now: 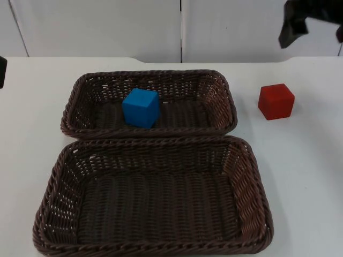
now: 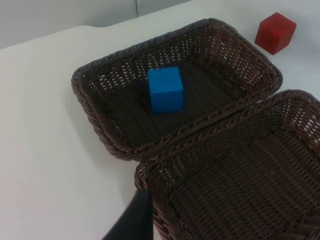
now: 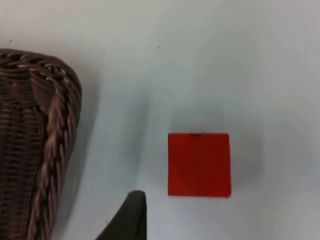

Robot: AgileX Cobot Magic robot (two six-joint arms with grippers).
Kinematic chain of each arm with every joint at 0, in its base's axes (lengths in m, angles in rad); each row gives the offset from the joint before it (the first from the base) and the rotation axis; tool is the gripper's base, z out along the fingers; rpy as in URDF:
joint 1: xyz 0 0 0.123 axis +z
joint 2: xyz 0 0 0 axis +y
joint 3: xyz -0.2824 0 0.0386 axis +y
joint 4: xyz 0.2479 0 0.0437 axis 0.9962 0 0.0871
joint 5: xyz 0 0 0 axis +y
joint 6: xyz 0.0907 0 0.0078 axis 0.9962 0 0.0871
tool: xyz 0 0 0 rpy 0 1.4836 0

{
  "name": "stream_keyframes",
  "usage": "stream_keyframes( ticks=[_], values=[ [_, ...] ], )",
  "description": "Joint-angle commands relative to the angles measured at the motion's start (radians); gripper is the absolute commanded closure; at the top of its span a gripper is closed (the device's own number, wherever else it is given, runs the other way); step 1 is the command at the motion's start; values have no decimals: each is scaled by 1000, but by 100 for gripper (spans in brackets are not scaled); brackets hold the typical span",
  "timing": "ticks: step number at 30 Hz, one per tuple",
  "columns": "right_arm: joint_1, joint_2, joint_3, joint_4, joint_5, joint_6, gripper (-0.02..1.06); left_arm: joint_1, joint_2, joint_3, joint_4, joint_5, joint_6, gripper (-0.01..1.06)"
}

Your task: Pick up one cube with the left hand and place it into the upper basket. Pick up one cube with the right hand and place it into the lower basket.

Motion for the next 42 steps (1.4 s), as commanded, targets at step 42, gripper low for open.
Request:
stream_keyframes(
  ticks=[42],
  values=[
    [38, 306, -16, -83, -282, 58, 0, 3, -6, 6, 24, -5, -4, 0]
  ],
)
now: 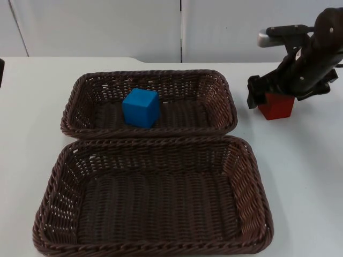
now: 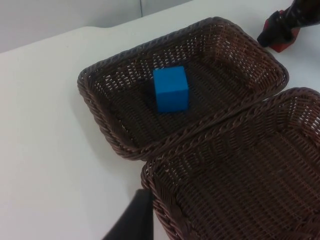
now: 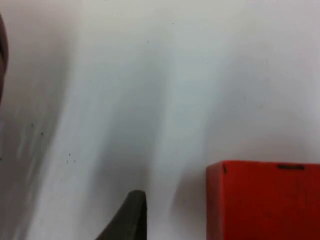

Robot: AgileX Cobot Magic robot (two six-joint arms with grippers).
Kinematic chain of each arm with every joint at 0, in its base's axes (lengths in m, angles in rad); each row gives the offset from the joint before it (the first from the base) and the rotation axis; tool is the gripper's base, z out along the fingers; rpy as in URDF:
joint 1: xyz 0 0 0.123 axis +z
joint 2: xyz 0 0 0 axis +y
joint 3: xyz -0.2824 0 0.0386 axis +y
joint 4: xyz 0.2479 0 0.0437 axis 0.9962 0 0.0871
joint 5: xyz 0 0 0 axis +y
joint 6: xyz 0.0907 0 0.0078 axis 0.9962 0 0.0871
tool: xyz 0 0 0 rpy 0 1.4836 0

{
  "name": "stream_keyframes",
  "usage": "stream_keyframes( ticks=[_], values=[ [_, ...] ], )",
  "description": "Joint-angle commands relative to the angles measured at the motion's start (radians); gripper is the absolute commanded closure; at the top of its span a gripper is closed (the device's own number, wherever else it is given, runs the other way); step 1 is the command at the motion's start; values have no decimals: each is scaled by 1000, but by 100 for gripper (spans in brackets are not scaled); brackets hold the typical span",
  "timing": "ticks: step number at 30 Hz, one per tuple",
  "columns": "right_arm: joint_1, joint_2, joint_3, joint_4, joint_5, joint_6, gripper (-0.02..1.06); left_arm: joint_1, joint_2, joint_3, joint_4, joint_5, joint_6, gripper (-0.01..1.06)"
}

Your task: Pick up one cube with the left hand and place it into the upper basket. Pick up one cube with the right hand and place it into the lower basket.

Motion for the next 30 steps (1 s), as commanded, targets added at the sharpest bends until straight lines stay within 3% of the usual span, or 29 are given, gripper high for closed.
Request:
stream_keyframes(
  ticks=[1, 6, 8, 10, 11, 15, 16, 17, 19, 30],
  values=[
    [3, -4, -5, -14, 6, -1, 0, 3, -6, 6, 5, -5, -4, 0],
    [3, -4, -5, -14, 6, -1, 2, 3, -6, 6, 5, -5, -4, 0],
    [3, -4, -5, -14, 6, -1, 7, 3, -6, 6, 5, -5, -4, 0],
    [3, -4, -5, -14, 6, -1, 21, 3, -6, 6, 7, -5, -4, 0],
    [3, -4, -5, -14, 6, -1, 21, 3, -6, 6, 7, -5, -4, 0],
    [3, -10, -5, -16, 24, -1, 69, 3, -6, 6, 7, -5, -4, 0],
    [3, -10, -5, -16, 24, -1, 69, 3, -6, 6, 7, -5, -4, 0],
    [3, -25, -5, -24, 38, -1, 90, 3, -6, 6, 7, -5, -4, 0],
    [3, -51, -5, -48, 61, 1, 104, 3, -6, 6, 7, -5, -4, 0],
    [3, -262, -5, -72, 261, -1, 104, 3, -6, 6, 9, -13, -4, 0]
  ],
)
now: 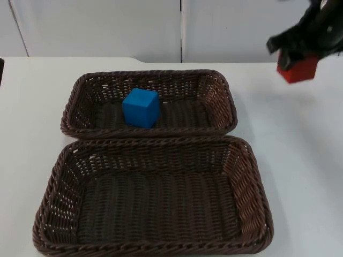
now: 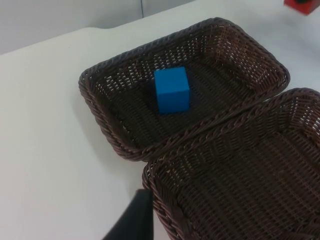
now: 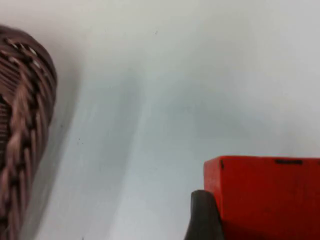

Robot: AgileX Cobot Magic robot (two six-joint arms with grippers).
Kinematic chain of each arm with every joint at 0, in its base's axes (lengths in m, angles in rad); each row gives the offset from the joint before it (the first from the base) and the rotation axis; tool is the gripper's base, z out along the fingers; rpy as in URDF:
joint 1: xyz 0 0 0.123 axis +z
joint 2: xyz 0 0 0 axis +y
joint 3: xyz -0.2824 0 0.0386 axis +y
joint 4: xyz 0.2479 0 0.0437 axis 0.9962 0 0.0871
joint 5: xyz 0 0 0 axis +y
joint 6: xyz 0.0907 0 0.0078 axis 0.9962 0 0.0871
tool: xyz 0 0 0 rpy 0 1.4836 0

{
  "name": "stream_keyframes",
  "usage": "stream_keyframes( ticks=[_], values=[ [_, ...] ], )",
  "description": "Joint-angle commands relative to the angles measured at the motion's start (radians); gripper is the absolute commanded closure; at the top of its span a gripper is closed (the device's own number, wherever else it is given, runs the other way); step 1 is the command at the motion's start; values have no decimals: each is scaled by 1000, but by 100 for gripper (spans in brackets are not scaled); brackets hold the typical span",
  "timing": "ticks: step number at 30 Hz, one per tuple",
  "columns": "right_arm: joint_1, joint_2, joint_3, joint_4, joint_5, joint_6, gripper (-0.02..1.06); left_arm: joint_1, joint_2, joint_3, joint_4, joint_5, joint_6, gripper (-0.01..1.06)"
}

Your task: Pick up one cube with the left hand and place it into the upper basket. Pick up one cube with the right hand and place it into the lower basket.

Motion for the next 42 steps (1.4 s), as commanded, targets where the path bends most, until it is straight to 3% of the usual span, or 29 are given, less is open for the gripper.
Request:
stream_keyframes(
  ticks=[1, 8, 21, 35, 42],
  values=[
    [3, -57, -5, -7, 57, -1, 104, 3, -6, 6, 5, -11, -4, 0],
    [3, -138, -5, -31, 136, -10, 104, 3, -6, 6, 5, -11, -4, 0],
    [3, -225, -5, -27, 185, -10, 104, 3, -6, 6, 30, -9, -4, 0],
    [20, -327, -1, -12, 332, -28, 104, 3, -6, 6, 30, -9, -4, 0],
    [79, -371, 90, 1, 263, -43, 104, 3, -6, 6, 32, -7, -4, 0]
  ],
)
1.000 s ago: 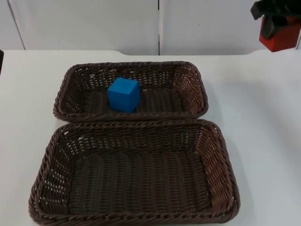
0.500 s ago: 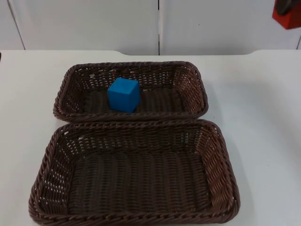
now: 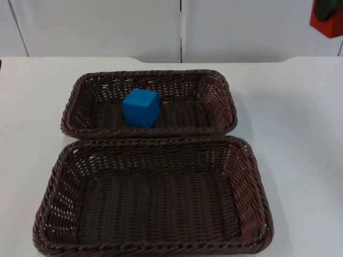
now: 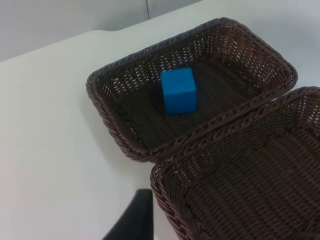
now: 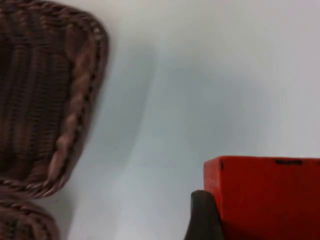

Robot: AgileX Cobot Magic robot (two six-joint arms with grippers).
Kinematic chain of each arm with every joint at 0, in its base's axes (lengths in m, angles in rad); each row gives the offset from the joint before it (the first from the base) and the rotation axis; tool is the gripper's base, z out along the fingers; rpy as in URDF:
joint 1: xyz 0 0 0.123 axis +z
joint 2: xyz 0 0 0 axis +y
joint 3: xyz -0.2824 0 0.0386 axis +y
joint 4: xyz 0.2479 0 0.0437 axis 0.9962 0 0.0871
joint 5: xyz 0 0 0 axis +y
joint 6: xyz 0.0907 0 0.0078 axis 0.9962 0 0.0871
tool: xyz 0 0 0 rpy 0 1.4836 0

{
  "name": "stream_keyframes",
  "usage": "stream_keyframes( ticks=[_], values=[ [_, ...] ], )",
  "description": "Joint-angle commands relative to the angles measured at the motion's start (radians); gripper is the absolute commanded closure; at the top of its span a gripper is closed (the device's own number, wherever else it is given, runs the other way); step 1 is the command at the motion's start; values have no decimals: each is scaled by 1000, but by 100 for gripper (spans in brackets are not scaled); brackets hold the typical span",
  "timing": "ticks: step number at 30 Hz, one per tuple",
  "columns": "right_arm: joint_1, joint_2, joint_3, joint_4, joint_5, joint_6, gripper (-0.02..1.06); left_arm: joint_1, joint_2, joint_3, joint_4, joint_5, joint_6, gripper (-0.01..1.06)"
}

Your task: Pick up one cube with the left hand and place it into the upper basket. Pick up one cube with the right hand and place it into the lower basket.

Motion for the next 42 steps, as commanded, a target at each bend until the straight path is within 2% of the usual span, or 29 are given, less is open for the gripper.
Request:
stream_keyframes(
  ticks=[1, 4, 16, 19, 23, 25, 33, 42],
  values=[
    [21, -37, 33, 4, -36, -5, 104, 3, -6, 6, 5, -3, -4, 0],
    [67, -79, 98, 4, -55, -5, 104, 3, -6, 6, 5, -3, -4, 0],
    [220, -116, 198, 4, -70, -34, 104, 3, -6, 6, 5, -3, -4, 0],
    [294, -116, 246, 4, -94, -79, 104, 3, -6, 6, 5, -3, -4, 0],
    [360, -116, 294, 4, -138, -79, 104, 3, -6, 6, 5, -3, -4, 0],
    [403, -116, 327, 37, -175, -79, 105, 3, -6, 6, 5, -3, -4, 0],
    [476, -114, 399, 115, -271, -80, 105, 3, -6, 6, 5, -3, -4, 0],
    [502, -110, 427, 135, -319, -80, 105, 3, -6, 6, 0, -3, -4, 0]
  ],
)
